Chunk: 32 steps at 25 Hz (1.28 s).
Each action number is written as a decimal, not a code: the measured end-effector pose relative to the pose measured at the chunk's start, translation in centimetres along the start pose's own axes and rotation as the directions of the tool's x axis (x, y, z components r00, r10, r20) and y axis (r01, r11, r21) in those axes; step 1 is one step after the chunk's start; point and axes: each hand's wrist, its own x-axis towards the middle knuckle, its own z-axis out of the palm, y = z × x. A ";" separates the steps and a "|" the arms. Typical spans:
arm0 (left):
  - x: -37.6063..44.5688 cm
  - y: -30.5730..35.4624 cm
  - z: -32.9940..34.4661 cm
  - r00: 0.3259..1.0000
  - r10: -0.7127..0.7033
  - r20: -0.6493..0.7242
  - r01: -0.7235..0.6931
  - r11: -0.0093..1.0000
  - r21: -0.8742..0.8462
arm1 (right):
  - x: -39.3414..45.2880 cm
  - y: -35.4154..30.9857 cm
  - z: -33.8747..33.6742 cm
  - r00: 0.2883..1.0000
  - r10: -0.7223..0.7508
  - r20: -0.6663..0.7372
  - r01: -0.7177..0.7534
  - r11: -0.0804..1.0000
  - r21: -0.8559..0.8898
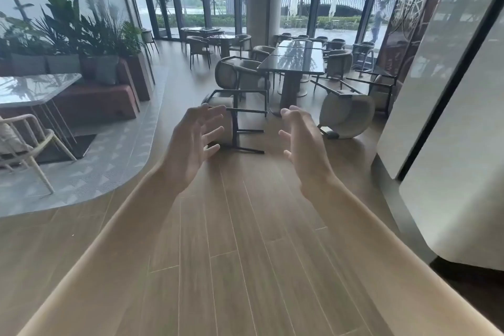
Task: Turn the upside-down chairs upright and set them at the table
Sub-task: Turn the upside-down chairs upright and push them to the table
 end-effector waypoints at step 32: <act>48.5 2.2 -28.9 0.984 0.088 -0.156 -0.085 0.996 0.027 | 50.0 7.6 32.4 0.993 -0.019 0.117 0.014 0.999 0.047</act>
